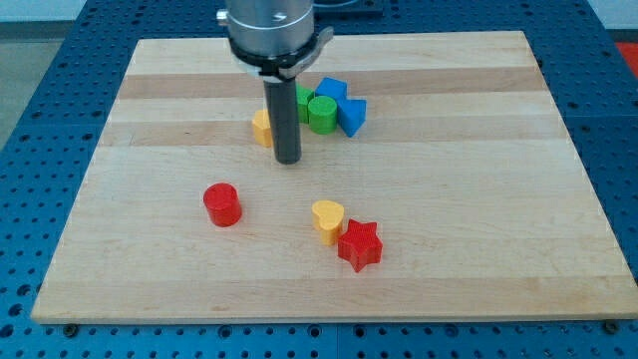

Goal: Slide the yellow hexagon closer to the green star

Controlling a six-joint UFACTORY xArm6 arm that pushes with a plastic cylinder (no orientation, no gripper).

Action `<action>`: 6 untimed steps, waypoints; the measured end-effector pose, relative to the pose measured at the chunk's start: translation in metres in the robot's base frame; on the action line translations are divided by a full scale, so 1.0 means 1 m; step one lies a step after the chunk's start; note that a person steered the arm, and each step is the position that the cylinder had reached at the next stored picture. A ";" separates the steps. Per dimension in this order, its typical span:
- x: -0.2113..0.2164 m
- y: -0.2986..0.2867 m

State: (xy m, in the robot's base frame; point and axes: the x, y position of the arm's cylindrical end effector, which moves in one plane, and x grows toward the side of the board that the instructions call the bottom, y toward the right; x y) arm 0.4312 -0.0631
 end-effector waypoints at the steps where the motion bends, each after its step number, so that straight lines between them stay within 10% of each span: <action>1: -0.002 -0.054; 6: -0.022 -0.056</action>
